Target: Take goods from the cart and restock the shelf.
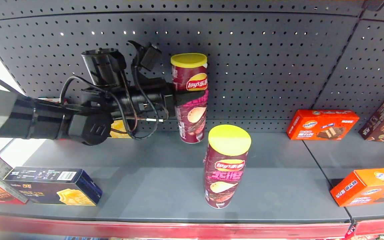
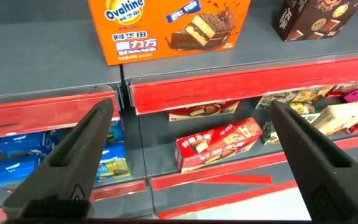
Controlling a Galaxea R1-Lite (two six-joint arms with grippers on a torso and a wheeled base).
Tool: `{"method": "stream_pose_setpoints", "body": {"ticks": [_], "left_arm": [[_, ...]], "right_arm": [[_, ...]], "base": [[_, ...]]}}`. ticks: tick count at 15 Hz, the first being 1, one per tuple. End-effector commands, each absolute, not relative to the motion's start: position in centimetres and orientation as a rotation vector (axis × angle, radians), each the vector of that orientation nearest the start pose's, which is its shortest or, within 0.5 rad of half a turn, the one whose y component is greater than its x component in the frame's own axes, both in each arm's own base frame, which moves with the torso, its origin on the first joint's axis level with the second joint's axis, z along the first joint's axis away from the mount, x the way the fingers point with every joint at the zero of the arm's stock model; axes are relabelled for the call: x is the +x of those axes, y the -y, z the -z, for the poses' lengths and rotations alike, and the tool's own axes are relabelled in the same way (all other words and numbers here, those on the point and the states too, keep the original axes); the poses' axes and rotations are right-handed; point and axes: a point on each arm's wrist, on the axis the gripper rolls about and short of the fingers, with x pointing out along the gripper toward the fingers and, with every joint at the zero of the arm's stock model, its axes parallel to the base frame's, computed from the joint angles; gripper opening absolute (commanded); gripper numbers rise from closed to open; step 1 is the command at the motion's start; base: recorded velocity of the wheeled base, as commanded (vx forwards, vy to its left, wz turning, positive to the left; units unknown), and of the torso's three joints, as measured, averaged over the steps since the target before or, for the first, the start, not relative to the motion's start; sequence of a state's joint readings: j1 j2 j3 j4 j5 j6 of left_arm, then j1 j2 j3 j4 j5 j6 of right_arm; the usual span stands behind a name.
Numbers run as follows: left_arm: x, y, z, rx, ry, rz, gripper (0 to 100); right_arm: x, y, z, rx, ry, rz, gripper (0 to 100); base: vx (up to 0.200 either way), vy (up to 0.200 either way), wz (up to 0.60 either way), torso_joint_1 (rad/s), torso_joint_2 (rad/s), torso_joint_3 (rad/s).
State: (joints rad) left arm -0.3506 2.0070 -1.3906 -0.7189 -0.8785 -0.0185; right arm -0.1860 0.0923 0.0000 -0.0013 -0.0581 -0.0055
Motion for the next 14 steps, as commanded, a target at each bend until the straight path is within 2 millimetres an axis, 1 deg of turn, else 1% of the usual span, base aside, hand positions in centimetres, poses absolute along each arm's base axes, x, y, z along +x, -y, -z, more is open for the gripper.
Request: {"method": "stream_pose_setpoints", "body": {"ticks": [1, 2, 3, 4, 9, 10, 14], "left_arm": [[39.2, 16.3, -22.8, 0.008, 0.077, 1.233, 0], [40.1, 16.7, -21.6, 0.007, 0.061, 1.235, 0], [40.1, 16.8, -21.5, 0.008, 0.062, 1.235, 0], [40.8, 17.0, -20.3, 0.025, 0.069, 1.234, 0], [41.9, 17.5, -19.0, 0.033, 0.093, 1.235, 0], [42.2, 17.8, -18.5, 0.034, 0.102, 1.237, 0], [42.6, 18.8, -17.4, 0.035, 0.107, 1.253, 0]], "right_arm": [[-1.5, -0.2, -7.7, 0.000, -0.096, 0.243, 100], [-1.5, -0.2, -7.7, 0.000, -0.096, 0.243, 100], [-1.5, -0.2, -7.8, 0.000, -0.097, 0.243, 100], [-1.5, -0.2, -7.7, 0.000, -0.096, 0.243, 100], [-1.5, -0.2, -7.8, 0.000, -0.097, 0.243, 100], [-1.5, -0.2, -7.7, 0.000, -0.096, 0.243, 100], [-1.5, -0.2, -7.8, 0.000, -0.097, 0.243, 100]], "base": [[0.000, 0.000, 0.00, 0.000, 0.00, 0.000], [0.000, 0.000, 0.00, 0.000, 0.00, 0.000], [0.000, 0.000, 0.00, 0.000, 0.00, 0.000], [0.000, 0.000, 0.00, 0.000, 0.00, 0.000], [0.000, 0.000, 0.00, 0.000, 0.00, 0.000], [0.000, 0.000, 0.00, 0.000, 0.00, 0.000], [0.000, 0.000, 0.00, 0.000, 0.00, 0.000]]}}
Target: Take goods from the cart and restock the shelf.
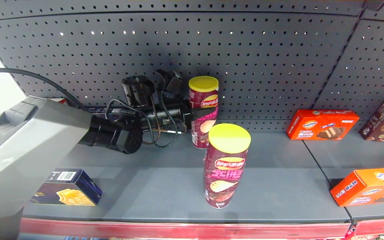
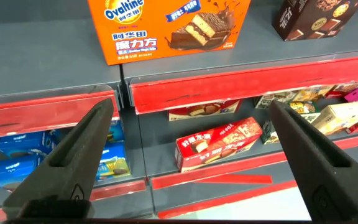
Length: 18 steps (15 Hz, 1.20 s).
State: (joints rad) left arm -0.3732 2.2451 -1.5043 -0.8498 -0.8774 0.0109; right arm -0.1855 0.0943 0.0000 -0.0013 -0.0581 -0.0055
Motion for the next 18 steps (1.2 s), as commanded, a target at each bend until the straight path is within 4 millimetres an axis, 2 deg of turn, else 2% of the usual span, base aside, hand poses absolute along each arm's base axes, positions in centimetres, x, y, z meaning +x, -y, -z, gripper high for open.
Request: {"method": "stream_pose_setpoints", "body": {"ticks": [1, 7, 8, 11, 18], "left_arm": [[42.7, 18.9, -17.3, 0.035, 0.110, 1.256, 0], [42.6, 19.5, -16.7, 0.039, 0.124, 1.265, 0], [42.6, 19.4, -16.7, 0.039, 0.124, 1.263, 100], [42.4, 18.8, -17.0, 0.039, 0.119, 1.254, 100], [39.3, 15.1, -19.9, 0.053, 0.100, 1.198, 100]], "right_arm": [[-1.5, -0.2, -7.8, 0.000, -0.097, 0.243, 100], [-1.5, -0.2, -7.7, 0.000, -0.096, 0.243, 100], [-1.5, -0.2, -7.7, 0.000, -0.096, 0.243, 100], [-1.5, -0.2, -7.7, 0.000, -0.096, 0.243, 100], [-1.5, -0.2, -7.7, 0.000, -0.096, 0.243, 100]], "base": [[0.000, 0.000, 0.00, 0.000, 0.00, 0.000], [0.000, 0.000, 0.00, 0.000, 0.00, 0.000], [0.000, 0.000, 0.00, 0.000, 0.00, 0.000], [0.000, 0.000, 0.00, 0.000, 0.00, 0.000], [0.000, 0.000, 0.00, 0.000, 0.00, 0.000]]}}
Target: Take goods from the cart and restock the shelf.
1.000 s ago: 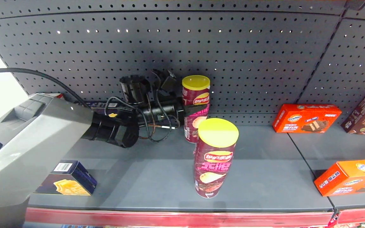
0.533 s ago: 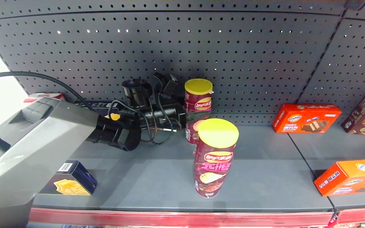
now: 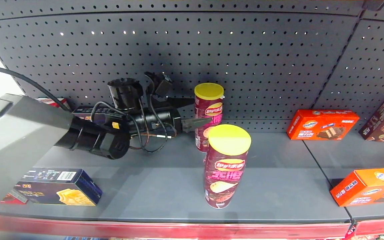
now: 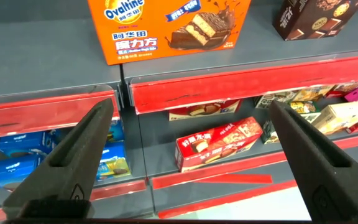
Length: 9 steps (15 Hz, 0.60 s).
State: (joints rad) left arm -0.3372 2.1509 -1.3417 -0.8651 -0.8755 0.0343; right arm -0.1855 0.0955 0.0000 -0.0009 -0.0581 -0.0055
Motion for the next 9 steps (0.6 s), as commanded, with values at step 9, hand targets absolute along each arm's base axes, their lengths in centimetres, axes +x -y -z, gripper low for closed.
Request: {"method": "stream_pose_setpoints", "body": {"ticks": [9], "left_arm": [[38.0, 13.5, -19.9, 0.275, -0.047, 1.015, 100]], "right_arm": [[-1.5, -0.2, -7.7, 0.000, -0.096, 0.243, 100]], "base": [[0.000, 0.000, 0.00, 0.000, 0.00, 0.000]]}}
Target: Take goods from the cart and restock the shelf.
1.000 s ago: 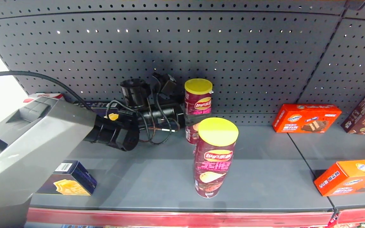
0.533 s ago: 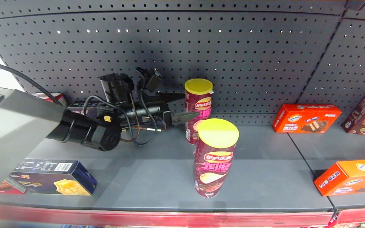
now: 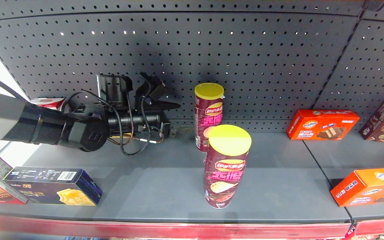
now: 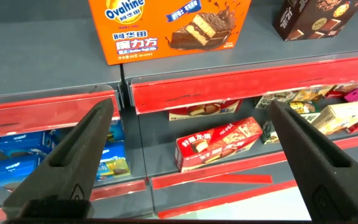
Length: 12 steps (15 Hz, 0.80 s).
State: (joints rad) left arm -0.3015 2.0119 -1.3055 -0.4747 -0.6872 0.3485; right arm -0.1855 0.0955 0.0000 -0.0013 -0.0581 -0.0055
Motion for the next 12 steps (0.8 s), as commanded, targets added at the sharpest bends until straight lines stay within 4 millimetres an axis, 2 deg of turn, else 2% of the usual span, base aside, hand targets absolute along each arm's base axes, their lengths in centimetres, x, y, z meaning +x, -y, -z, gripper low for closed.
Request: {"method": "stream_pose_setpoints", "body": {"ticks": [1, 4, 6, 12], "left_arm": [[37.9, 13.8, -20.1, 0.280, -0.038, 1.018, 100], [38.1, 15.4, -20.2, 0.288, -0.028, 1.015, 100], [38.3, 15.7, -20.1, 0.289, -0.027, 1.008, 100], [38.8, 15.2, -19.7, 0.293, -0.040, 0.964, 100]], "right_arm": [[-1.5, -0.2, -7.7, 0.000, -0.096, 0.243, 100], [-1.5, -0.2, -7.8, 0.000, -0.094, 0.243, 100], [-1.5, -0.2, -7.7, 0.000, -0.096, 0.243, 100], [-1.5, -0.2, -7.7, 0.000, -0.096, 0.243, 100]], "base": [[0.000, 0.000, 0.00, 0.000, 0.00, 0.000], [0.000, 0.000, 0.00, 0.000, 0.00, 0.000], [0.000, 0.000, 0.00, 0.000, 0.00, 0.000], [0.000, 0.000, 0.00, 0.000, 0.00, 0.000]]}}
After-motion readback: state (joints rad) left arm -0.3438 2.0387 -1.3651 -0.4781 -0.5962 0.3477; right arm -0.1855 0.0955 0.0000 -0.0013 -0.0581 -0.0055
